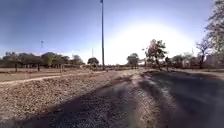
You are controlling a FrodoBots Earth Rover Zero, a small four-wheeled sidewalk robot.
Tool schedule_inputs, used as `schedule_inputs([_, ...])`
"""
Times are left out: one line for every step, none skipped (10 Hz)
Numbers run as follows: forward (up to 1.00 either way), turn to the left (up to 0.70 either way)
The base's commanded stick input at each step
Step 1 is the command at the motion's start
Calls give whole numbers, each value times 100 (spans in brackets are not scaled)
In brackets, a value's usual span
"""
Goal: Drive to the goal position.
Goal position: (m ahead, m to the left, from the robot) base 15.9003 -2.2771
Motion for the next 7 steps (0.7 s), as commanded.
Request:
schedule_inputs([50,0])
schedule_inputs([50,0])
schedule_inputs([50,0])
schedule_inputs([50,0])
schedule_inputs([50,0])
schedule_inputs([50,0])
schedule_inputs([50,0])
